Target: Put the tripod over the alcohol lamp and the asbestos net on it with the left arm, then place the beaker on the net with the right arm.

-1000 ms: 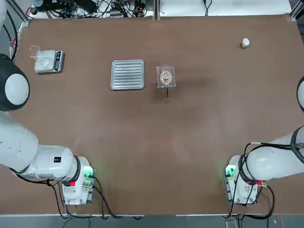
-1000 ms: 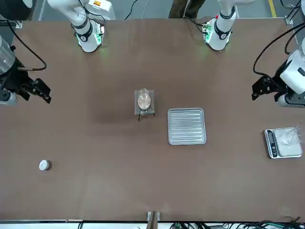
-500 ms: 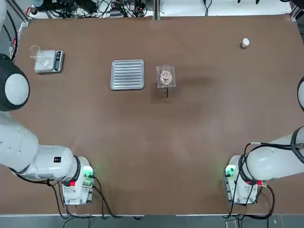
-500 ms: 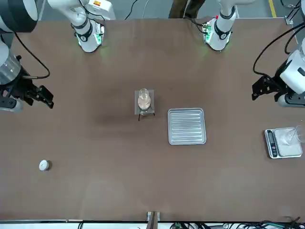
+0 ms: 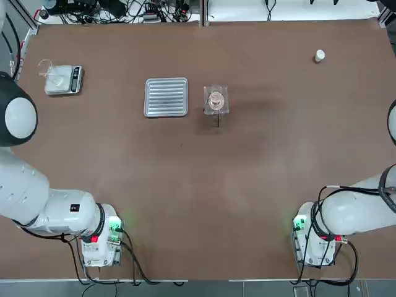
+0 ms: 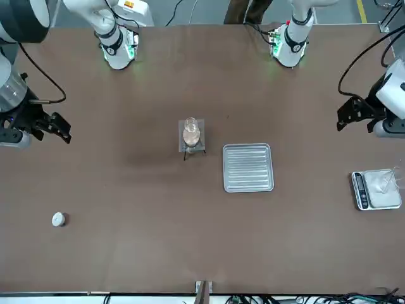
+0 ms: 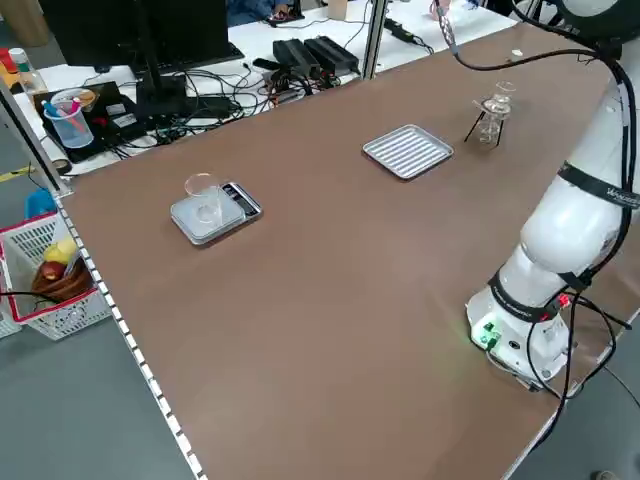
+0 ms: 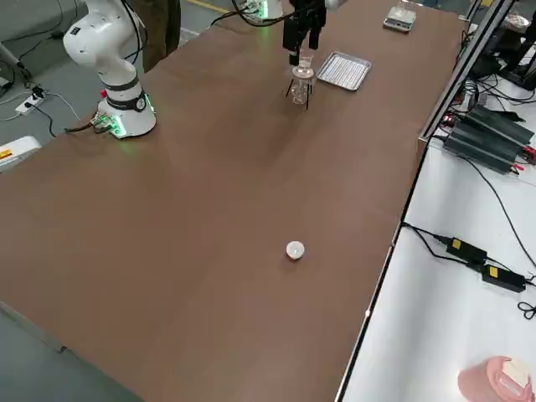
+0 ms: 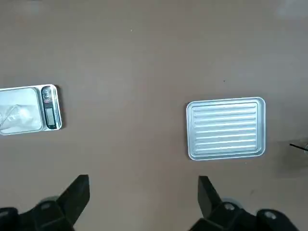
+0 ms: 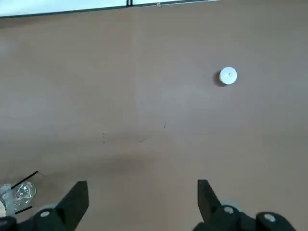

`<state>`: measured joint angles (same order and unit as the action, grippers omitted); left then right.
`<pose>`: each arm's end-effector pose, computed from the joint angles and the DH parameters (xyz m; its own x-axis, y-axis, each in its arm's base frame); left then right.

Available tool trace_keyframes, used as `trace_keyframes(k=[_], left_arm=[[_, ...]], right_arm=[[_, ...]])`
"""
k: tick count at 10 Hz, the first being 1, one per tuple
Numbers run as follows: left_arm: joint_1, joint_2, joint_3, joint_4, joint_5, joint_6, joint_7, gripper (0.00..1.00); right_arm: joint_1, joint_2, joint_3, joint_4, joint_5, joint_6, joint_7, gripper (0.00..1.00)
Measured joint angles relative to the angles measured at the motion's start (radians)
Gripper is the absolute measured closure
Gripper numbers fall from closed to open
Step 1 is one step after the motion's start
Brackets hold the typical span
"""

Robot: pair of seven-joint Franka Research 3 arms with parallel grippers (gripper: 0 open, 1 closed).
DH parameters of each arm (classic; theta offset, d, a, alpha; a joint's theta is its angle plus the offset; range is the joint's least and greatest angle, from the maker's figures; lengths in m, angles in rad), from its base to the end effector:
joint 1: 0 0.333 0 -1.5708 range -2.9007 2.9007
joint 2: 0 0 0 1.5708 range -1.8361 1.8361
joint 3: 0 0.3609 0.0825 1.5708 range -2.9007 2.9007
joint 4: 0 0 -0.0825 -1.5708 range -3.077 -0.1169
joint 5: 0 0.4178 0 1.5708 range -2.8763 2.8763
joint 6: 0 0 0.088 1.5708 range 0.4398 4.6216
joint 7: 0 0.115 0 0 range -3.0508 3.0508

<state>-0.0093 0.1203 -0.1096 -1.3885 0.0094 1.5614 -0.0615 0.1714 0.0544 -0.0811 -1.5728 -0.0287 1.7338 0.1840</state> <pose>0.6270 -0.0687 0.6798 0.9970 -0.0556 0.0530 -0.0561 -0.9984 0.0070 0.6211 0.0548 0.6429 0.9899 -0.0888 0.1107 -0.0908 -0.9958 0.0130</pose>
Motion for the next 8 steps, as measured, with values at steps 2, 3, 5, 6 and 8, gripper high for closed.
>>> trace_keyframes(k=[2, 3, 5, 6, 8], left_arm=[[-0.001, 0.0, 0.0, 0.0, 0.0, -0.001, 0.0, 0.0], [-0.001, 0.0, -0.001, 0.0, 0.0, -0.001, 0.0, 0.0], [-0.001, 0.0, -0.001, 0.0, 0.0, -0.001, 0.0, 0.0], [-0.001, 0.0, -0.001, 0.0, 0.0, -0.001, 0.0, 0.0], [-0.001, 0.0, -0.001, 0.0, 0.0, -0.001, 0.0, 0.0]], right_arm=[[0.0, 0.0, -0.001, -0.001, 0.0, -0.001, 0.0, 0.0], [0.0, 0.0, -0.002, -0.001, 0.0, -0.001, -0.001, 0.0], [0.0, 0.0, -0.004, -0.002, 0.0, -0.001, -0.014, 0.0], [0.0, 0.0, -0.009, -0.002, 0.0, -0.001, -0.019, 0.0], [0.0, 0.0, -0.013, -0.002, 0.0, -0.003, -0.027, 0.0]])
